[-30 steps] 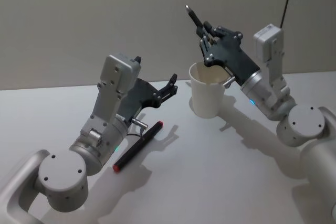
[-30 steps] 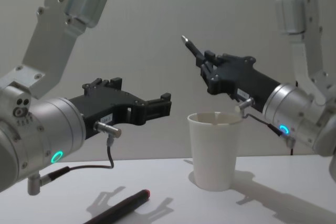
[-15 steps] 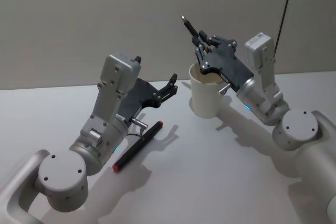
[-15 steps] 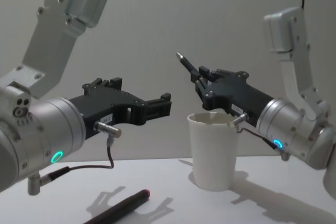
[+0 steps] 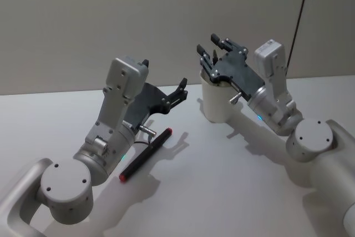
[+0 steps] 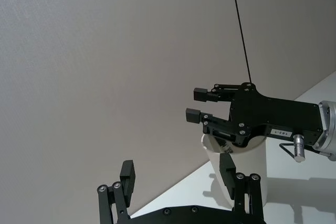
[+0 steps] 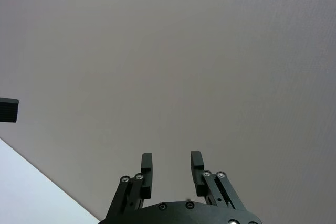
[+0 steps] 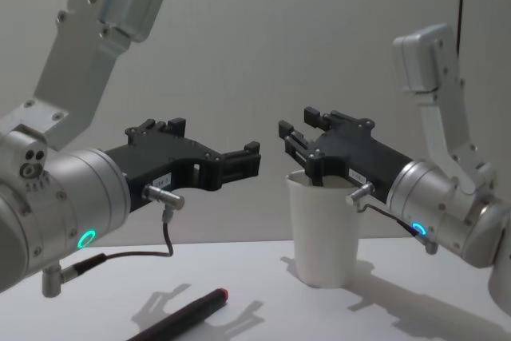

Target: Place the pen into the pen holder.

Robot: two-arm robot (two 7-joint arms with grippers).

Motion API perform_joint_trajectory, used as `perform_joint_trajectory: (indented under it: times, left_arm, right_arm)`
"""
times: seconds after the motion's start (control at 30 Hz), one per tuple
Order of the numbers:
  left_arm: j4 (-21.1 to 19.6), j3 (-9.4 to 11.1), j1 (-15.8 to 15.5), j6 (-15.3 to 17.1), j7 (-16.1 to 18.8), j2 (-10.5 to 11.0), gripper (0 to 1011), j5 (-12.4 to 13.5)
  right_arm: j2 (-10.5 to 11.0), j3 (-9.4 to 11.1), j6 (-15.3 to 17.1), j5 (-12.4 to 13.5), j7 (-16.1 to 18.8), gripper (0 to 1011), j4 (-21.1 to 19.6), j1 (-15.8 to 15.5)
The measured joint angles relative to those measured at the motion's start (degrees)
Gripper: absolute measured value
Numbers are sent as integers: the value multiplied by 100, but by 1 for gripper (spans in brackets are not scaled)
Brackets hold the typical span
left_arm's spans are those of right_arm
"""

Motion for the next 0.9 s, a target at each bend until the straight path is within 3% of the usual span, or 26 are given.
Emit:
perform_joint_trajectory:
  times: [0.5, 0.67, 0.77, 0.9]
  left_arm:
    - [0, 0, 0, 0, 0, 0, 1001, 0]
    - [0, 0, 0, 0, 0, 0, 1001, 0]
    - [0, 0, 0, 0, 0, 0, 1001, 0]
    - [0, 0, 0, 0, 0, 0, 1001, 0]
  right_arm:
    - [4, -1, 20, 16, -1, 877, -10, -11]
    - [82, 51, 291, 187, 53, 999, -463, -241]
    - [132, 80, 471, 278, 58, 1001, -730, -380]
    - [272, 148, 844, 419, 15, 1001, -1400, -748]
